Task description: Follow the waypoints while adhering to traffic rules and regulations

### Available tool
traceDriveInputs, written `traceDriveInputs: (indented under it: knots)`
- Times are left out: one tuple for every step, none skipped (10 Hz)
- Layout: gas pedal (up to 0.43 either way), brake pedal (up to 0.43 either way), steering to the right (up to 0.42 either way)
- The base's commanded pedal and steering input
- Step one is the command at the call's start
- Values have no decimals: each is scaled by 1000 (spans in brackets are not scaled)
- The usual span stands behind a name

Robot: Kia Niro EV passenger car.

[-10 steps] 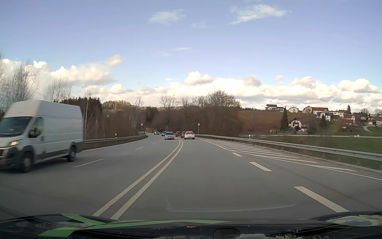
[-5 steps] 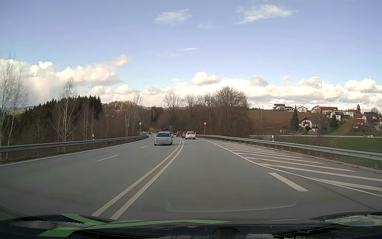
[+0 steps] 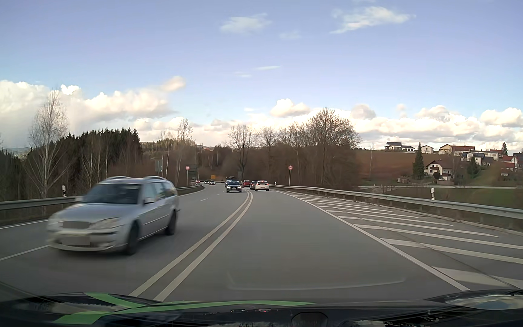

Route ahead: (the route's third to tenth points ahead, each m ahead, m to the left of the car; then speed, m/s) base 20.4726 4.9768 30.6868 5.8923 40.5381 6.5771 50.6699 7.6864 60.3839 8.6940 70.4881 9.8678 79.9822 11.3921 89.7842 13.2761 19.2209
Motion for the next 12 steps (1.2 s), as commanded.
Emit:
traceDriveInputs:
  knots:
    - [87,0,-16]
    - [87,0,-16]
    - [98,0,-16]
    - [98,0,-16]
    - [98,0,-16]
    - [98,0,-16]
    - [98,0,-16]
    - [98,0,-16]
    - [98,0,-15]
    - [110,0,-13]
    - [110,0,-12]
    - [110,0,-11]
